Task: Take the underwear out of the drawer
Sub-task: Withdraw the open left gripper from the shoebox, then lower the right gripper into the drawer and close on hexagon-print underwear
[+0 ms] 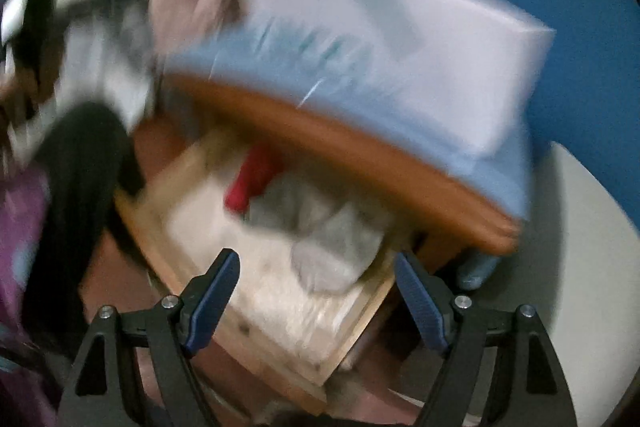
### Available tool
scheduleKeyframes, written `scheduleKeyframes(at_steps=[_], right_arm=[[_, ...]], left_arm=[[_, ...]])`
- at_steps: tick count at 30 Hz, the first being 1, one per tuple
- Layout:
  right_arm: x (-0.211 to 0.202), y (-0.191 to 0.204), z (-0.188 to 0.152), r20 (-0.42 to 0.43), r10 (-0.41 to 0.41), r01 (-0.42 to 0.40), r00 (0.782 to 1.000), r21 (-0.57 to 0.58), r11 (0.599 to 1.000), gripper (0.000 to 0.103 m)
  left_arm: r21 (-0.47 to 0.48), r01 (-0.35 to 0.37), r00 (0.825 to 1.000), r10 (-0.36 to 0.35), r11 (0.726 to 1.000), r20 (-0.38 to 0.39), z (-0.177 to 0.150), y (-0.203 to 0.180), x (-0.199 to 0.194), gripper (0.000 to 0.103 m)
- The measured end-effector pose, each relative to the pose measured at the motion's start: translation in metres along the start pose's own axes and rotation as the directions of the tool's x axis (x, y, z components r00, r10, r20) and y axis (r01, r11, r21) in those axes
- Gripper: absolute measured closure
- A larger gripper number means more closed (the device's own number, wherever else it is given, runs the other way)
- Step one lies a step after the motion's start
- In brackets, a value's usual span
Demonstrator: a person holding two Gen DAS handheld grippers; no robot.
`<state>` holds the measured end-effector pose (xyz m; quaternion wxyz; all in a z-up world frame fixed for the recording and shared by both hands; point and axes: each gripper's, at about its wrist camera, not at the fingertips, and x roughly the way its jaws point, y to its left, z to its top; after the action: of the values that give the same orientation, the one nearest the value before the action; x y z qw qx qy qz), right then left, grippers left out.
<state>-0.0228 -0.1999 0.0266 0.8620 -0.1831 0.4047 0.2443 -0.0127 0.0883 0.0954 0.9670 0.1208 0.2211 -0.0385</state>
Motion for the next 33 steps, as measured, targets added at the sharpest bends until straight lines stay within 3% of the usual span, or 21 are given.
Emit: scheduleKeyframes(at_steps=[2,4,12,18,22,28,33], right_arm=[[0.035,0.019,0.007,-0.103,-0.003,-0.008,0.995,-0.107,0.994,0.021],[0.059,0.03,0.011,-0.172,0.005,-0.03,0.985,-0.144,0.989,0.021],[0.13,0.037,0.012,-0.311,-0.069,-0.015,0.948,-0.261,0.965,0.021],[0.166,0.036,0.009,-0.35,-0.169,0.038,0.922,-0.352,0.935,0.021],[0.183,0.031,0.01,-0.365,-0.169,0.034,0.916,-0.35,0.936,0.021],[0.205,0.024,0.006,-0.406,-0.156,0.007,0.901,-0.345,0.939,0.021],[0.222,0.018,0.0,-0.423,-0.217,0.04,0.88,-0.389,0.92,0.02]], left_arm=[[-0.013,-0.013,1.0,0.013,1.0,-0.006,-0.013,0.005,-0.001,0.001],[-0.03,-0.012,1.0,0.012,0.999,0.004,-0.023,0.007,-0.002,0.001],[-0.09,-0.005,1.0,0.006,0.996,0.008,-0.033,0.011,0.002,0.001],[-0.199,0.025,0.999,-0.03,0.98,-0.021,-0.038,0.029,0.008,0.001],[-0.228,0.029,0.997,-0.045,0.973,-0.064,-0.04,0.032,0.017,0.001],[-0.171,0.013,0.997,-0.026,0.985,-0.073,-0.039,0.02,0.019,0.001],[-0.11,-0.003,0.997,-0.005,0.994,-0.074,-0.038,0.008,0.02,0.001]])
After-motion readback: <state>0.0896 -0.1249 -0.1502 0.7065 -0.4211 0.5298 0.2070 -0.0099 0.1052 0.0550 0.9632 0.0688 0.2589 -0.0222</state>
